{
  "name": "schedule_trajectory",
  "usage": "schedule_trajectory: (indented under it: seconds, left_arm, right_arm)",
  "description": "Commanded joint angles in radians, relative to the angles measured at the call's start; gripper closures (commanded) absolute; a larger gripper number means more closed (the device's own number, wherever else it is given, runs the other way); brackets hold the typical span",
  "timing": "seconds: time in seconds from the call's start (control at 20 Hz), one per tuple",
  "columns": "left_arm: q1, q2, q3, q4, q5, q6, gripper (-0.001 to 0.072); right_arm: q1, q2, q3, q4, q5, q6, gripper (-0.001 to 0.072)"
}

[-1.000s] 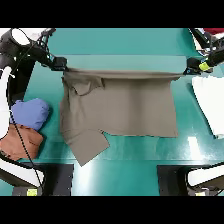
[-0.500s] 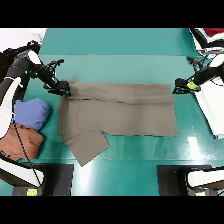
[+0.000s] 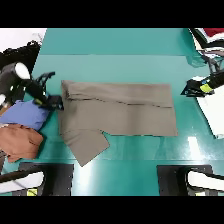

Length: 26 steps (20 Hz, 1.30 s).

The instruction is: Fold the shirts.

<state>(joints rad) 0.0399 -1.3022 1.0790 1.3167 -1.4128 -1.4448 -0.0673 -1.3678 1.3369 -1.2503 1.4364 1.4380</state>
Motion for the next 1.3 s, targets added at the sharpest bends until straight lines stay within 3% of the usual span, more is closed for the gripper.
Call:
schedule_trajectory:
  seconds: [0.0, 0.2, 0.4, 0.85, 0.9, 0.95, 1.0, 1.15, 1.25]
  left_arm:
    - [0.002, 0.237, -0.297, -0.033, 0.024, -0.069, 0.0164]
    - [0.002, 0.412, -0.492, -0.089, 0.009, -0.111, 0.0164]
    - [0.002, 0.426, -0.568, -0.129, 0.004, -0.120, 0.0164]
    - [0.002, 0.425, -0.707, -0.350, 0.253, -0.092, 0.0165]
    - [0.002, 0.425, -0.707, -0.363, 0.262, -0.092, 0.0209]
    - [0.002, 0.425, -0.707, -0.377, 0.263, -0.089, 0.0491]
    - [0.002, 0.425, -0.702, -0.391, 0.259, -0.064, 0.0669]
    - [0.002, 0.425, -0.654, -0.388, 0.216, -0.038, 0.0681]
    - [0.002, 0.425, -0.615, -0.389, 0.198, -0.022, 0.0682]
  right_arm:
    - [-0.024, 0.106, -0.099, 0.002, -0.045, -0.003, 0.0344]
    - [-0.006, 0.123, -0.125, 0.003, -0.050, -0.004, 0.0344]
    - [0.009, 0.123, -0.125, 0.029, -0.050, -0.008, 0.0344]
    - [0.009, 0.123, -0.125, 0.029, -0.045, -0.008, 0.0345]
    - [0.009, 0.123, -0.125, 0.029, -0.039, -0.008, 0.0345]
    - [0.009, 0.123, -0.126, 0.028, -0.014, -0.009, 0.0345]
    - [0.005, 0.123, -0.126, 0.027, 0.021, -0.021, 0.0344]
    - [-0.042, 0.133, -0.148, 0.026, 0.115, -0.041, 0.0344]
    - [-0.099, 0.180, -0.241, 0.026, 0.093, -0.041, 0.0345]
